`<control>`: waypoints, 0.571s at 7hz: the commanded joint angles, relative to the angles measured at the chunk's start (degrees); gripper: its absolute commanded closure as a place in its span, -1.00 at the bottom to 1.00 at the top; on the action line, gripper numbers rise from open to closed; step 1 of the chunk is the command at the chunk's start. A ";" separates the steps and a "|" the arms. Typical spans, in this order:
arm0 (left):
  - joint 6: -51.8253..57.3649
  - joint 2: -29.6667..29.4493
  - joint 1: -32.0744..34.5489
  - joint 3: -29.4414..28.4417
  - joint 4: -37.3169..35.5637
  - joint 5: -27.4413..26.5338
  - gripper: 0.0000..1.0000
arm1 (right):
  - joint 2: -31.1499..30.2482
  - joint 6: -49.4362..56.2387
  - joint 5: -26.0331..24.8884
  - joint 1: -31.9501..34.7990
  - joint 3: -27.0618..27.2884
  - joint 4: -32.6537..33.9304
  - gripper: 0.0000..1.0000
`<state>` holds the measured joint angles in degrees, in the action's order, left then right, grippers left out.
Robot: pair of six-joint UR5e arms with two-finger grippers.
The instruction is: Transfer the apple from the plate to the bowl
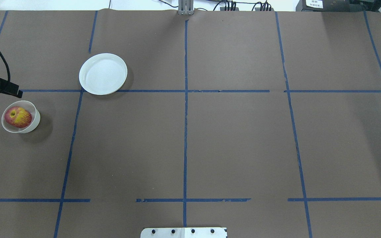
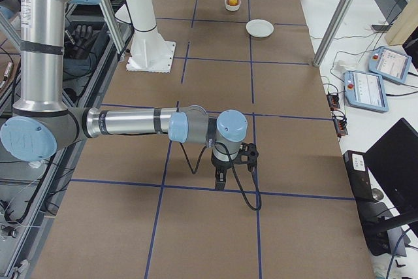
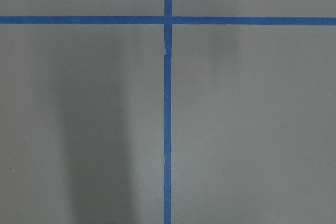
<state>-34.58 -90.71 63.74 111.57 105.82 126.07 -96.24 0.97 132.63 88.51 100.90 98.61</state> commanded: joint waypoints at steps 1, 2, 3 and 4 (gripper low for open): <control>11.26 0.10 11.94 2.69 -9.95 7.55 -1.00 | 0.00 0.00 0.00 0.00 0.00 0.00 -1.00; 16.59 0.61 14.19 2.69 -13.93 8.30 -1.00 | 0.09 0.00 0.00 0.00 0.00 0.00 -1.00; 25.61 1.75 17.52 0.43 -18.32 7.96 -1.00 | 0.00 0.00 0.00 0.00 -0.08 0.00 -1.00; 36.40 2.28 23.73 -4.03 -20.89 7.96 -1.00 | 0.00 0.00 0.00 0.09 0.00 0.00 -1.00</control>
<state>-10.14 -89.25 81.07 111.65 89.08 133.81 -96.22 0.97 132.63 88.52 100.87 98.61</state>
